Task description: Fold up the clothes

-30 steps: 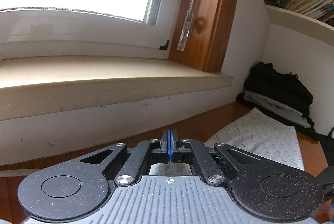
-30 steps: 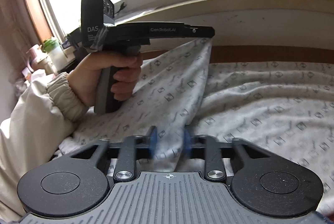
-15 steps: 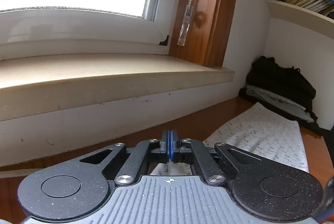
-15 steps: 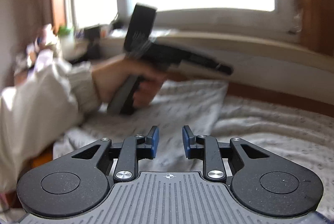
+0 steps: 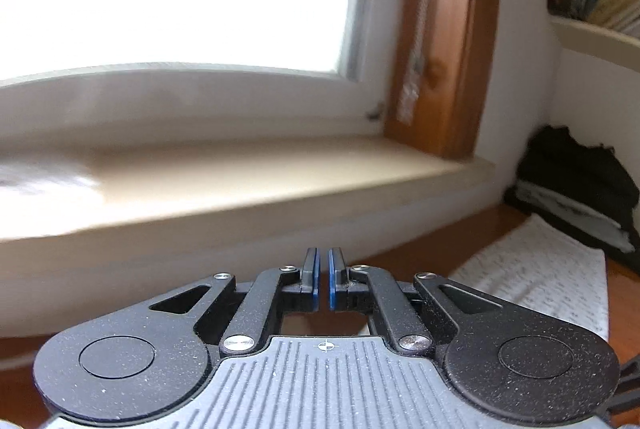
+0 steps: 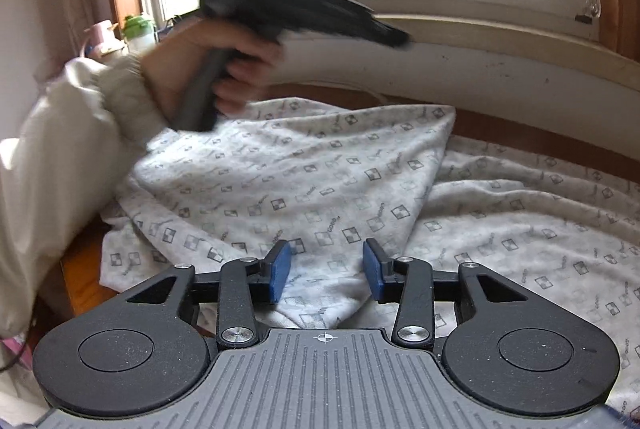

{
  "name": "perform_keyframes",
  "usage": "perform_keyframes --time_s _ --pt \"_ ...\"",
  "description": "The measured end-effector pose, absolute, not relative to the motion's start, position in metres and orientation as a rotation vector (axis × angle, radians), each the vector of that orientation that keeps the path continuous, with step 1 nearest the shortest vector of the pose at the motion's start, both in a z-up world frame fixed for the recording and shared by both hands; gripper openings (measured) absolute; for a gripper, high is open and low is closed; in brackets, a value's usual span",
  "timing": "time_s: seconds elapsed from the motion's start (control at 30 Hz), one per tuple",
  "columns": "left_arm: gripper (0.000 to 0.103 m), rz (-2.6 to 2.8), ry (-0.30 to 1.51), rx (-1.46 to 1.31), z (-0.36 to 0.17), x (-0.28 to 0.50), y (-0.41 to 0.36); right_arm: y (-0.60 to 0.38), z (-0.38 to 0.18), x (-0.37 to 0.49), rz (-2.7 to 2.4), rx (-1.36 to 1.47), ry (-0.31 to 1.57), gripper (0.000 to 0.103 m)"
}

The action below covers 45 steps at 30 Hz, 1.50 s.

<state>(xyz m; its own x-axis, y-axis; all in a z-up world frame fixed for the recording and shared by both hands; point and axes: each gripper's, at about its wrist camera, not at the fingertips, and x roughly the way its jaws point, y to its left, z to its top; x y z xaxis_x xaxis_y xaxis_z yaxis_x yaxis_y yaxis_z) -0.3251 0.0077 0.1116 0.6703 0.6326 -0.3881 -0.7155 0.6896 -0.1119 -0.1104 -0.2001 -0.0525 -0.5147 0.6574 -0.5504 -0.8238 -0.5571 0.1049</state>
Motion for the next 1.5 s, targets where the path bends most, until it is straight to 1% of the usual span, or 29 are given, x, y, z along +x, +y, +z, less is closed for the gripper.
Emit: perform_keyframes --time_s 0.03,0.07,0.13,0.27,0.43,0.57,0.6,0.63,0.67,0.73,0.77,0.83,0.9,0.93,0.97,1.0,1.13,1.27,1.3,1.33,1.4,1.47,1.5 --pt "0.003 0.787 0.337 -0.258 0.117 -0.338 0.003 -0.201 -0.052 -0.112 2.119 -0.582 0.438 0.042" --pt "0.013 0.813 0.353 -0.246 0.121 -0.351 -0.001 -0.201 -0.052 -0.113 2.119 -0.588 0.430 0.043" --pt "0.025 0.865 0.381 -0.225 0.124 -0.375 -0.009 -0.201 -0.053 -0.114 2.123 -0.591 0.427 0.045" --pt "0.025 0.955 0.491 -0.193 0.116 -0.416 -0.016 -0.200 -0.053 -0.110 2.137 -0.575 0.451 0.047" --pt "0.025 0.971 0.666 -0.157 0.084 -0.446 -0.018 -0.199 -0.053 -0.107 2.139 -0.559 0.475 0.048" --pt "0.025 1.004 0.734 -0.178 0.064 -0.474 -0.018 -0.200 -0.053 -0.109 2.133 -0.564 0.465 0.048" --pt "0.029 1.000 0.737 -0.182 0.061 -0.480 -0.018 -0.200 -0.053 -0.109 2.133 -0.564 0.464 0.048" --pt "0.041 0.992 0.739 -0.184 0.059 -0.485 -0.018 -0.200 -0.053 -0.109 2.132 -0.564 0.464 0.048" --pt "0.047 0.984 0.740 -0.185 0.056 -0.490 -0.018 -0.200 -0.053 -0.108 2.133 -0.563 0.465 0.048" --pt "0.047 0.951 0.743 -0.200 0.055 -0.497 -0.017 -0.200 -0.053 -0.108 2.133 -0.564 0.464 0.048" --pt "0.051 0.946 0.739 -0.210 0.054 -0.499 -0.016 -0.200 -0.054 -0.109 2.132 -0.565 0.462 0.048" --pt "0.052 0.935 0.732 -0.228 0.054 -0.500 -0.012 -0.200 -0.054 -0.109 2.130 -0.567 0.459 0.048" --pt "0.050 0.919 0.721 -0.245 0.053 -0.502 -0.009 -0.200 -0.054 -0.110 2.127 -0.570 0.454 0.048" --pt "0.043 0.909 0.711 -0.254 0.054 -0.504 -0.009 -0.201 -0.054 -0.111 2.125 -0.572 0.452 0.048" --pt "0.018 0.899 0.701 -0.263 0.054 -0.506 -0.009 -0.201 -0.054 -0.111 2.124 -0.573 0.450 0.048" --pt "0.001 0.909 0.692 -0.257 0.055 -0.507 -0.009 -0.201 -0.054 -0.111 2.122 -0.575 0.448 0.048" --pt "0.002 0.971 0.585 -0.188 0.071 -0.515 -0.019 -0.201 -0.054 -0.114 2.117 -0.589 0.430 0.048" --pt "0.003 1.031 0.643 -0.175 0.069 -0.513 -0.015 -0.201 -0.054 -0.114 2.117 -0.594 0.424 0.048" --pt "0.005 1.063 0.665 -0.162 0.068 -0.512 -0.015 -0.202 -0.054 -0.113 2.118 -0.594 0.424 0.048" --pt "0.012 1.079 0.668 -0.169 0.068 -0.515 -0.014 -0.201 -0.054 -0.113 2.118 -0.593 0.425 0.048" --pt "0.018 1.107 0.660 -0.198 0.071 -0.526 -0.015 -0.201 -0.054 -0.113 2.119 -0.592 0.427 0.048" --pt "0.035 1.145 0.655 -0.215 0.074 -0.540 -0.019 -0.201 -0.054 -0.113 2.119 -0.590 0.429 0.048" --pt "0.039 1.157 0.657 -0.216 0.075 -0.547 -0.023 -0.201 -0.054 -0.113 2.120 -0.589 0.430 0.048"
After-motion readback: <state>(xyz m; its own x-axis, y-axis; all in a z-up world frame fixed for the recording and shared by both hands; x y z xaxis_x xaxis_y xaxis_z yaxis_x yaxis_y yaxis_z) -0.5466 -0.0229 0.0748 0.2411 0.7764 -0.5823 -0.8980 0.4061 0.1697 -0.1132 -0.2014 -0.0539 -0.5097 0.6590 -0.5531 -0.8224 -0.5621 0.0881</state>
